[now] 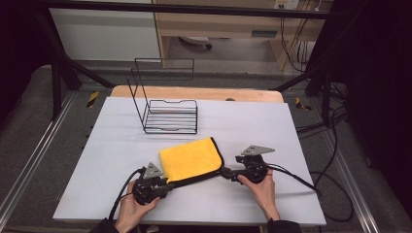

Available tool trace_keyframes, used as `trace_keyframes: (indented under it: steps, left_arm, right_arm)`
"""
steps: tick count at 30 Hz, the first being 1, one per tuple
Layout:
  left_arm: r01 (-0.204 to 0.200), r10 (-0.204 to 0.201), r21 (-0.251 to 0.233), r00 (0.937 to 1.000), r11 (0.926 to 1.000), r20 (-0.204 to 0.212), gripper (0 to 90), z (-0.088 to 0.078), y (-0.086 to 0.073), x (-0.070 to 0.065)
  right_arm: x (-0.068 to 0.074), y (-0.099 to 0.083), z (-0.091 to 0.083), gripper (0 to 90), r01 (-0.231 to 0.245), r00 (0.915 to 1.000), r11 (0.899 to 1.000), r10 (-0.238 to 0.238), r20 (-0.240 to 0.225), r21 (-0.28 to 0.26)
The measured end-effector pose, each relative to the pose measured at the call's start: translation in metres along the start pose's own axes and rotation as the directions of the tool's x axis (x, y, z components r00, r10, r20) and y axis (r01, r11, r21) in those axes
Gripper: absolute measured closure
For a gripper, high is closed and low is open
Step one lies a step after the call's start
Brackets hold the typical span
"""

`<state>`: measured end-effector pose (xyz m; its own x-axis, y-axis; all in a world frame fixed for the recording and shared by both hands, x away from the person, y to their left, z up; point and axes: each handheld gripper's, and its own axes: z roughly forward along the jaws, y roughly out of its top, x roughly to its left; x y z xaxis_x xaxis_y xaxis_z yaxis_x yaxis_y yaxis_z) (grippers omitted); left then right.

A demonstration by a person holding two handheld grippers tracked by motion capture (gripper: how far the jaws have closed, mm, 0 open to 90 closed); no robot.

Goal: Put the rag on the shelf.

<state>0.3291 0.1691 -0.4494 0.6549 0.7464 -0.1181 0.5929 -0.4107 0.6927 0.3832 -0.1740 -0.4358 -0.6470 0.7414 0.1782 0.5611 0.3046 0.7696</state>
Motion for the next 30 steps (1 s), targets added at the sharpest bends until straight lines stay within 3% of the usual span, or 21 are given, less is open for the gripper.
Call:
trace_keyframes:
  steps: [2, 8, 11, 21, 23, 30]
  left_arm:
    - [0.005, -0.005, 0.000, 1.0000, 1.0000, 0.004, 69.1, 0.000, 0.000, 0.000]
    - [0.021, -0.021, 0.006, 0.9997, 0.9998, 0.012, 72.3, -0.001, 0.000, 0.001]
    - [0.025, -0.025, 0.007, 0.9995, 0.9997, 0.017, 74.9, -0.001, 0.000, 0.001]
    - [0.014, -0.014, 0.012, 0.9996, 0.9998, 0.025, 79.3, -0.002, 0.001, 0.002]
    - [0.010, -0.011, 0.016, 0.9994, 0.9998, 0.032, 80.0, -0.004, 0.002, 0.004]
    - [-0.013, 0.012, 0.026, 0.9989, 0.9996, 0.045, 81.0, -0.012, 0.003, 0.011]
  right_arm:
    - [0.002, 0.005, 0.014, 31.1, -0.001, 1.0000, 1.000, 0.001, 0.008, 0.020]
    - [0.004, 0.010, 0.032, 37.9, -0.012, 0.9997, 0.999, 0.011, 0.023, 0.051]
    - [0.008, 0.009, 0.041, 47.5, -0.025, 0.9997, 0.997, 0.025, 0.004, 0.067]
    - [0.013, 0.006, 0.042, 70.4, -0.100, 0.9945, 0.992, 0.103, -0.023, 0.082]
    - [0.014, 0.007, 0.039, 80.0, -0.111, 0.9928, 0.990, 0.115, -0.036, 0.085]
    - [0.023, 0.006, 0.034, 81.9, -0.146, 0.9882, 0.985, 0.150, -0.033, 0.092]
